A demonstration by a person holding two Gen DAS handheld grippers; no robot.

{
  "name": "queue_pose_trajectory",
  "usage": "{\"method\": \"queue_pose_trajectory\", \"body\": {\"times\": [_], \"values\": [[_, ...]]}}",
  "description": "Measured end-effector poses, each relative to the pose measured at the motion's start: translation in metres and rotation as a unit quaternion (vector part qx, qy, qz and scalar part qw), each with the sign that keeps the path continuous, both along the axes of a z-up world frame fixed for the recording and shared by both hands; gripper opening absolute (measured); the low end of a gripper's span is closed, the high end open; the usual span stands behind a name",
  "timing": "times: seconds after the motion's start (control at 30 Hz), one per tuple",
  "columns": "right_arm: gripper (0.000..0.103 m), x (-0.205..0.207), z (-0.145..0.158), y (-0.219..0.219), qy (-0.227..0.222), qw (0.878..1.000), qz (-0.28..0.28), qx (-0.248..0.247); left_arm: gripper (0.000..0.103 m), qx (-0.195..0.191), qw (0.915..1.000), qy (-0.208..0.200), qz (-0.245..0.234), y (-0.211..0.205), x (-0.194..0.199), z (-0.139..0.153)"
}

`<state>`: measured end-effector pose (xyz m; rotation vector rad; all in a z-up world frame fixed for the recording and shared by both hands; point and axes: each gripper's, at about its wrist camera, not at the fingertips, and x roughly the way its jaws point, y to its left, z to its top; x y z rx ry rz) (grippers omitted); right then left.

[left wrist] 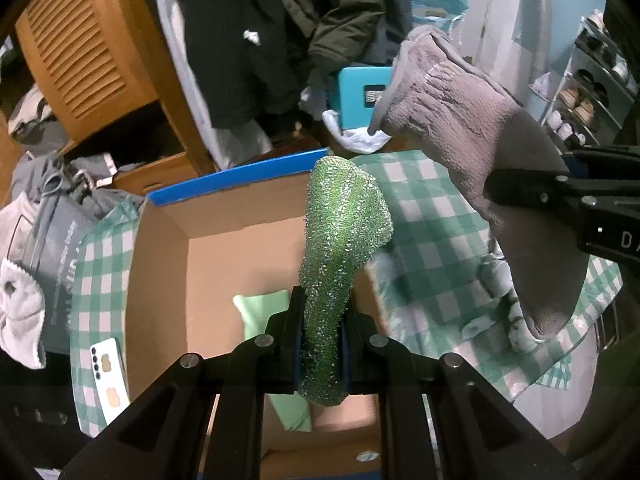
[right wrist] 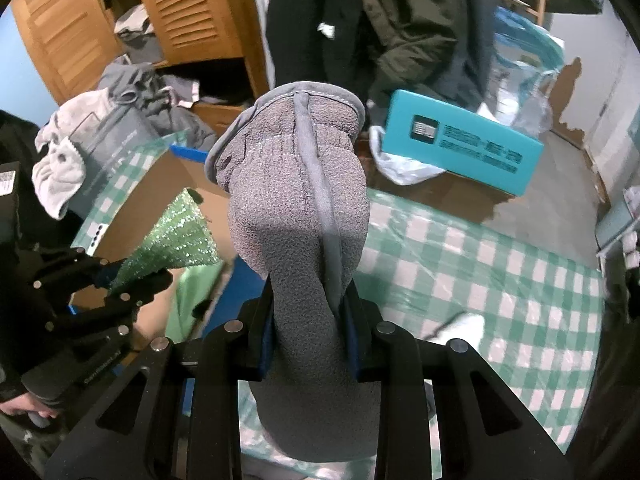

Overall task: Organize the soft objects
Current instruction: 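Carry the green pad and grey sleeve over the box with both tools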

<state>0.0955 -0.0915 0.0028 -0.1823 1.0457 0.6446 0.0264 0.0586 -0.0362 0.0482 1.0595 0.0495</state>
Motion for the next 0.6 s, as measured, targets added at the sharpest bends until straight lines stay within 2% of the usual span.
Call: {"method": "queue_pose_trajectory", "body": {"times": [0.33, 0.6], "values": [[0.027, -0.001, 0.0, 0.049, 0.012, 0.999, 0.034, 0.002, 0.014, 0.01, 0.9995, 0.015, 0.026, 0.029, -0.005, -0.012], [0.027, -0.005, -0.006, 0.085, 0.024, 0.998, 0.058, -0.004, 0.014, 0.003, 0.9983, 0.023, 0.054, 0.055, -0.01, -0.019]]}}
